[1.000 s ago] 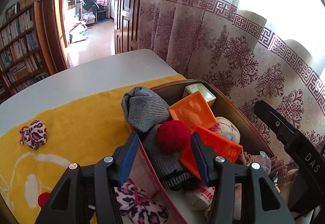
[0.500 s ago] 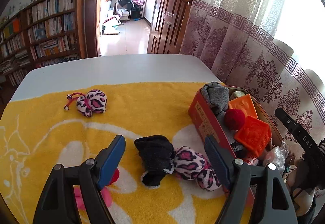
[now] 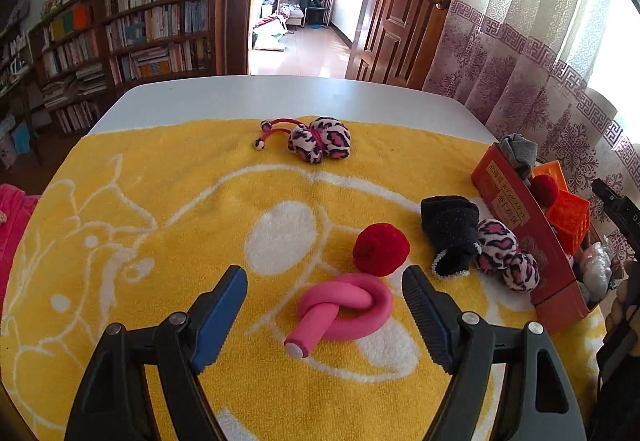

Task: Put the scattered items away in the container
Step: 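Move both tools back over the remaining items on the towel, then grasp the pink knotted foam toy with the left tool while the right tool grasps a red pompom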

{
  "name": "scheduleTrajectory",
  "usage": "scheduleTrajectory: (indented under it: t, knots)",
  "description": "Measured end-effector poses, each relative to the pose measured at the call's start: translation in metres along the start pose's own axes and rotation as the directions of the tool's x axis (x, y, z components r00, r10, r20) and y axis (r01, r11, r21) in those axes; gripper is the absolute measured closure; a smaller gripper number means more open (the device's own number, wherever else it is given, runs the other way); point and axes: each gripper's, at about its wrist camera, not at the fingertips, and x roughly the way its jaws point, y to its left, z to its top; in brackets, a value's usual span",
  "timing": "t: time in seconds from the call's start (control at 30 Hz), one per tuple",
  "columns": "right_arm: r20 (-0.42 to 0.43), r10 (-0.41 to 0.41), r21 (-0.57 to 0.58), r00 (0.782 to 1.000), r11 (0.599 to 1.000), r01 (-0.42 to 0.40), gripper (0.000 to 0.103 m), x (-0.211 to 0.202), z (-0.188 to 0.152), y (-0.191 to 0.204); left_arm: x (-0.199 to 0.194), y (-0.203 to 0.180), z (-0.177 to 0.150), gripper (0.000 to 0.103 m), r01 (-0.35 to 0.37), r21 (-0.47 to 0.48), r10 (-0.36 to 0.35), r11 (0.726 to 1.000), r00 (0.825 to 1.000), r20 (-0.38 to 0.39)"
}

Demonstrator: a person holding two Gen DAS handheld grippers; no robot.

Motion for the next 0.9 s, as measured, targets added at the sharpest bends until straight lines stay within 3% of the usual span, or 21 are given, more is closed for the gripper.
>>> scheduleTrajectory:
  t: [0.33,0.77,0.83,0.9]
  knots:
    - [-0.016,0.141,-0.072,0.990,0.987,-0.142,0.024,-0.051,-0.001,0.049,0.017,-0.015,-0.012,0.021,0.022,0.117,-0.017,0.993,0.999,-0.041]
    - [-0.118,0.246,-0.141,0.962,0.955,-0.261,0.024,-0.049,-0.029,0.117,0.042,-0.012,-0.020,0.022,0.029,0.102,-0.021,0.994,0.996,-0.082]
    - [-0.135,0.255,-0.155,0.958,0.949,-0.274,0.024,-0.045,-0.034,0.128,0.042,-0.013,-0.020,0.039,0.038,0.105,-0.029,0.994,0.996,-0.084]
    - [-0.152,0.263,-0.173,0.953,0.942,-0.288,0.024,-0.041,-0.038,0.138,0.040,-0.010,-0.019,0.039,0.054,0.090,-0.048,0.994,0.996,-0.074]
